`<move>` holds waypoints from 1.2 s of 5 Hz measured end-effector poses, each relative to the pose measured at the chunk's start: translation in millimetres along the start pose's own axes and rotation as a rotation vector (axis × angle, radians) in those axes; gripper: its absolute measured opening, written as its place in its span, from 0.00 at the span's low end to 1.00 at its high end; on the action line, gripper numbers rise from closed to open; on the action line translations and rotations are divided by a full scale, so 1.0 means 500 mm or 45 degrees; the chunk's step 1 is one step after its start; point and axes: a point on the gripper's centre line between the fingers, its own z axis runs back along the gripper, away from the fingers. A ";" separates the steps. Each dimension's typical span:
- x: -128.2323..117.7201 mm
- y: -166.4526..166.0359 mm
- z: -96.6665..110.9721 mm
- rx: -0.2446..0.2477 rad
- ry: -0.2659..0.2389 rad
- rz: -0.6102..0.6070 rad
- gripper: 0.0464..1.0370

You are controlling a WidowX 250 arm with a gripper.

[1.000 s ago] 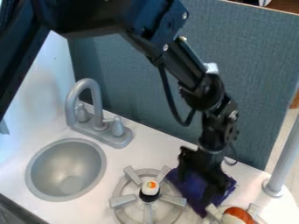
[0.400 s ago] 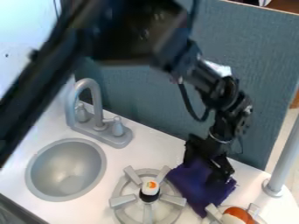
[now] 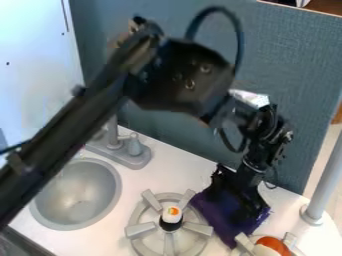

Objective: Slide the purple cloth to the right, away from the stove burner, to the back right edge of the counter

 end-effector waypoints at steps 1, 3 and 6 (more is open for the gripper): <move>0.014 0.017 -0.004 -0.019 0.024 0.019 0.96; 0.069 0.017 0.019 -0.071 -0.208 0.014 0.96; 0.128 -0.079 0.075 -0.477 -0.520 -0.067 0.96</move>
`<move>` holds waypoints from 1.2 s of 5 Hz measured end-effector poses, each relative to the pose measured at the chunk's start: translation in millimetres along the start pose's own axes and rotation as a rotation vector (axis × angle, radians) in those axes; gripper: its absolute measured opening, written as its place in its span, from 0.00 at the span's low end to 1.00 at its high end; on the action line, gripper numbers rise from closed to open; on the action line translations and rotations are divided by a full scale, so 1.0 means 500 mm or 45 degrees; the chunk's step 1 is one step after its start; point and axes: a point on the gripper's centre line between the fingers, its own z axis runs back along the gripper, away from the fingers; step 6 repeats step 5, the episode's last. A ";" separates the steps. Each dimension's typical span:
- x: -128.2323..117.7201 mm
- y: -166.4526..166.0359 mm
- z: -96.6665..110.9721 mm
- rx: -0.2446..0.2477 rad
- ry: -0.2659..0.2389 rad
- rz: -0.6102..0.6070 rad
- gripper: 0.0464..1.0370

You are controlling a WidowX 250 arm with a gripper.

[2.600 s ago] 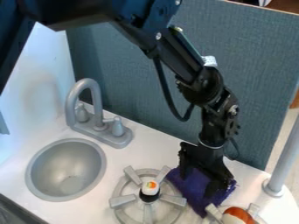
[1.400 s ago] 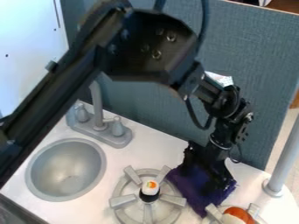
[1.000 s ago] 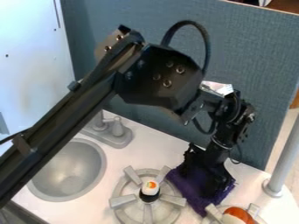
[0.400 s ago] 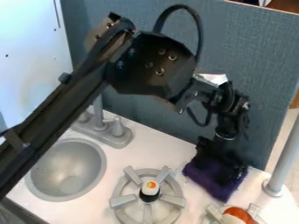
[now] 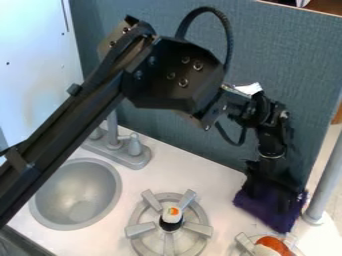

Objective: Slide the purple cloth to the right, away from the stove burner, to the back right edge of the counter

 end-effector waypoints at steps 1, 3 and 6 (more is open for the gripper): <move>-0.019 -0.002 -0.003 -0.026 0.001 0.040 0.96; -0.078 0.012 0.109 0.108 -0.079 0.100 0.96; -0.178 0.009 0.196 0.214 -0.076 0.073 0.96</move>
